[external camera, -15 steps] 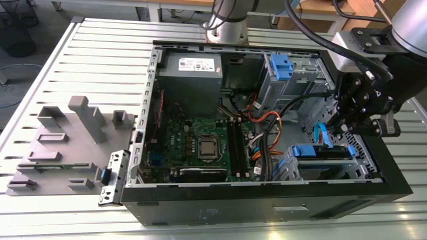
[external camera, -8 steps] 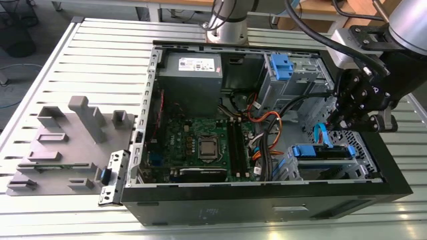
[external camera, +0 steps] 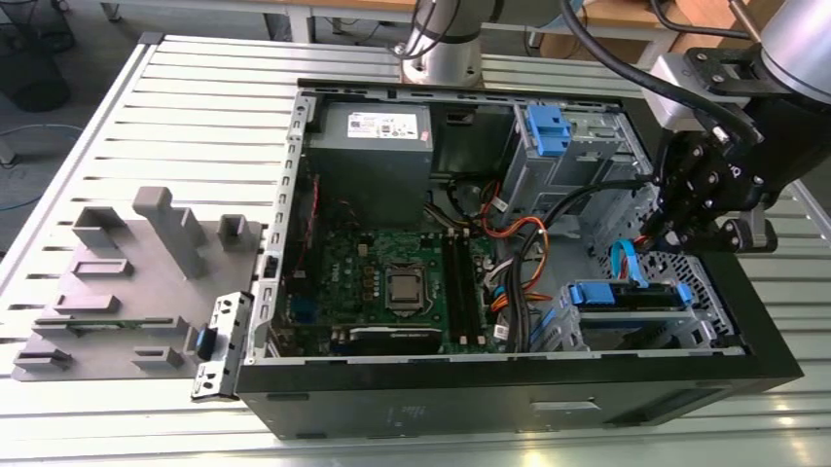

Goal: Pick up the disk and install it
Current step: 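Insert the second disk wire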

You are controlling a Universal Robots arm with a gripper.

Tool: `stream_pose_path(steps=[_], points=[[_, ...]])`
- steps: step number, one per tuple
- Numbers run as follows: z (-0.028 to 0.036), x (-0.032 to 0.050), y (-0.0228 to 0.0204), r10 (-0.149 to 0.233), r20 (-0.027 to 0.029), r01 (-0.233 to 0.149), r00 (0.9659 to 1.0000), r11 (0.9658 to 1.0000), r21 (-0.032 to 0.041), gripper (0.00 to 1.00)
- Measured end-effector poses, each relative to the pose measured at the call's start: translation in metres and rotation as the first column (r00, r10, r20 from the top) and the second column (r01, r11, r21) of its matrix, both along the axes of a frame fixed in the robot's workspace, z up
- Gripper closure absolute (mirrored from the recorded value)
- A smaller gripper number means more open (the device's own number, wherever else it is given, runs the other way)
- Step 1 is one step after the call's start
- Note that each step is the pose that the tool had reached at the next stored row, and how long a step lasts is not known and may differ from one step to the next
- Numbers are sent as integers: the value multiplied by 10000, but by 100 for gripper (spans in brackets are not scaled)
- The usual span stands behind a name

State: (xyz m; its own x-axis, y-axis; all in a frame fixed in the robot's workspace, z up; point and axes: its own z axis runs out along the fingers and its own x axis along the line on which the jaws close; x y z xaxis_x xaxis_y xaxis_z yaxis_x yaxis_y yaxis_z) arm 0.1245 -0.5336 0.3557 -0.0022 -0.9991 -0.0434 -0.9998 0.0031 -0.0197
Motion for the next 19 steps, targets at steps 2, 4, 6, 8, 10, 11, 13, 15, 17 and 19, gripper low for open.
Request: stream_pose_path(steps=[2,4,6,8,10,11,13,15,17,19], points=[[0,0,0,0,0,0,10000,10000,0,76],[0,0,1,0,0,0,10000,10000,1,76],[0,0,1,0,0,0,10000,10000,1,76],[0,0,1,0,0,0,10000,10000,1,70],[0,7,2,2,0,-2,10000,10000,0,64],[-2,16,2,2,-2,-2,10000,10000,0,64],[-6,49,1,-2,-23,2,10000,10000,-2,64],[-11,93,1,-7,-56,7,10000,10000,-9,64],[-14,139,1,-12,-90,12,10000,10000,-21,64],[-19,181,2,-14,-126,14,9999,10000,-38,64]])
